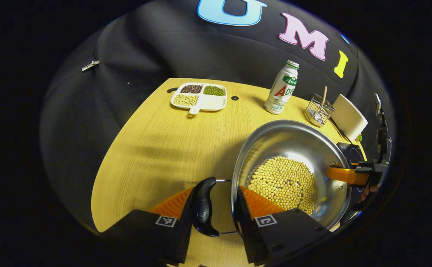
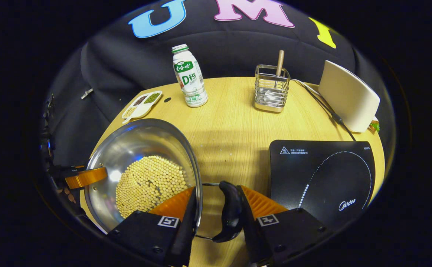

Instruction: First push the handle of the pot to place it horizontally, then grasp the pot with both hands and set it on the induction cooktop.

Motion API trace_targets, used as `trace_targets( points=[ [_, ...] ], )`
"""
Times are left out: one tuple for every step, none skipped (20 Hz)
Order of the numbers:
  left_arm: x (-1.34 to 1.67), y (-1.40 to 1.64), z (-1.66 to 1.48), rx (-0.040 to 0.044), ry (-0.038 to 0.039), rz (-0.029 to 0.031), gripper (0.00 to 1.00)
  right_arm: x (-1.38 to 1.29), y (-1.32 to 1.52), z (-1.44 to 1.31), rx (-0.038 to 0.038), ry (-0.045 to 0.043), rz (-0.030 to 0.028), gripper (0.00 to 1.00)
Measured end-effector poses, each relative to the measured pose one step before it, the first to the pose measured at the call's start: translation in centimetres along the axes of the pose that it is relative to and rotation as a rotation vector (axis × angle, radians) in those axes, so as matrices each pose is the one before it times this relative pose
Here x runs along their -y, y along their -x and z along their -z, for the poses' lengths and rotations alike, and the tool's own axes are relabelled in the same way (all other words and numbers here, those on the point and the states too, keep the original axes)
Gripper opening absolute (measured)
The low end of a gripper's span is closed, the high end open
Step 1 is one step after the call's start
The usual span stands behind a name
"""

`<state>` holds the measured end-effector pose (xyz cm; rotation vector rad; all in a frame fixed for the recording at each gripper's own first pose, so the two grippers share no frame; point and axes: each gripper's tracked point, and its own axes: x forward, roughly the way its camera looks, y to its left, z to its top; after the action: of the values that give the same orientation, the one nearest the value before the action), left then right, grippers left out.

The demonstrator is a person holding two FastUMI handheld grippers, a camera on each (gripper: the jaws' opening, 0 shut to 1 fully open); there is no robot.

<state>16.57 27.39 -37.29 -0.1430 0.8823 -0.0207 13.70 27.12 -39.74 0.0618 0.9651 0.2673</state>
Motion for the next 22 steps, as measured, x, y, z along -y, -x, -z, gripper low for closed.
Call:
trace_targets(
  points=[
    [0.047,0.171,0.105,-0.00189,0.00538,-0.00353,0.6,-0.05,0.46,0.185,-0.00818,0.00575,0.00285,0.58],
    [0.169,0.285,0.187,-0.00305,0.00436,-0.00137,0.59,0.119,0.198,0.279,-0.00896,0.00495,0.00142,0.58],
    [0.158,0.42,0.047,0.00009,-0.00146,-0.00007,0.59,0.106,0.437,0.132,-0.00611,-0.0018,-0.00004,0.58],
    [0.225,0.564,0.012,0.00393,-0.0035,0.00109,0.58,-0.018,0.61,-0.088,-0.0008,-0.00184,-0.00002,0.58],
    [0.271,0.537,-0.181,0.00286,-0.00053,0.001,0.58,0.009,0.723,-0.299,0.00745,-0.00002,-0.00155,0.54],
    [0.329,0.554,-0.089,0.00044,0.00319,0.00133,0.58,0.039,0.741,-0.183,0.00379,0.00432,-0.00003,0.58],
    [0.338,0.695,-0.183,-0.00641,-0.00024,-0.00066,0.58,0.065,0.769,-0.263,0.00466,0.00016,0.00177,0.54],
    [0.262,0.576,-0.094,0.00038,-0.00132,-0.00072,0.58,0.181,0.611,-0.028,-0.00343,-0.00004,0.00101,0.54],
    [0.44,0.693,-0.121,-0.00395,-0.00131,-0.00125,0.58,0.231,0.728,-0.086,-0.00179,-0.00367,-0.00139,0.58],
    [0.421,0.721,0.044,-0.008,0.00282,-0.00115,0.58,0.196,0.751,-0.045,-0.00137,-0.00202,-0.00079,0.58],
    [0.543,0.661,-0.01,-0.0052,-0.00105,-0.00004,0.58,0.263,0.703,-0.003,-0.00459,-0.0008,0.00078,0.58],
    [0.525,0.589,-0.01,-0.00066,-0.00209,-0.00078,0.58,0.405,0.754,0.021,-0.00307,-0.00353,0.00163,0.58],
    [0.616,0.608,-0.134,0.00091,-0.00329,0.00152,0.58,0.431,0.75,-0.059,0.00457,-0.00184,0.00234,0.58],
    [0.591,0.511,-0.144,0.00645,-0.00535,0.00205,0.58,0.378,0.687,-0.168,0.00756,-0.00156,0.00033,0.54],
    [0.671,0.562,-0.166,0.00315,-0.00647,0.00116,0.58,0.489,0.523,-0.159,0.00661,-0.00235,-0.00033,0.58],
    [0.73,0.468,-0.11,0.00353,-0.00708,0.00146,0.58,0.623,0.686,-0.04,0.00397,-0.00505,0.00089,0.58],
    [0.803,0.422,-0.169,-0.00034,-0.00582,0.00249,0.58,0.688,0.582,-0.083,0.00268,-0.00729,0.00199,0.53],
    [0.878,0.393,-0.103,0.00076,-0.00376,0.00361,0.58,0.658,0.706,-0.163,0.00518,-0.00487,0.00211,0.58],
    [0.935,0.267,-0.174,-0.00105,-0.00131,0.00422,0.58,0.809,0.648,-0.174,0.00574,-0.00233,0.00406,0.58],
    [0.999,0.295,-0.022,-0.00101,-0.00239,0.00482,0.58,0.858,0.71,-0.089,0.00535,-0.0022,0.00512,0.58],
    [1.074,0.272,-0.092,-0.00081,-0.00232,0.00491,0.58,1.001,0.615,-0.181,0.00327,-0.00369,0.00467,0.58],
    [1.135,0.175,-0.033,0.00111,-0.00332,0.00557,0.58,0.927,0.495,-0.034,0.00232,-0.00337,0.00357,0.58]
  ],
)
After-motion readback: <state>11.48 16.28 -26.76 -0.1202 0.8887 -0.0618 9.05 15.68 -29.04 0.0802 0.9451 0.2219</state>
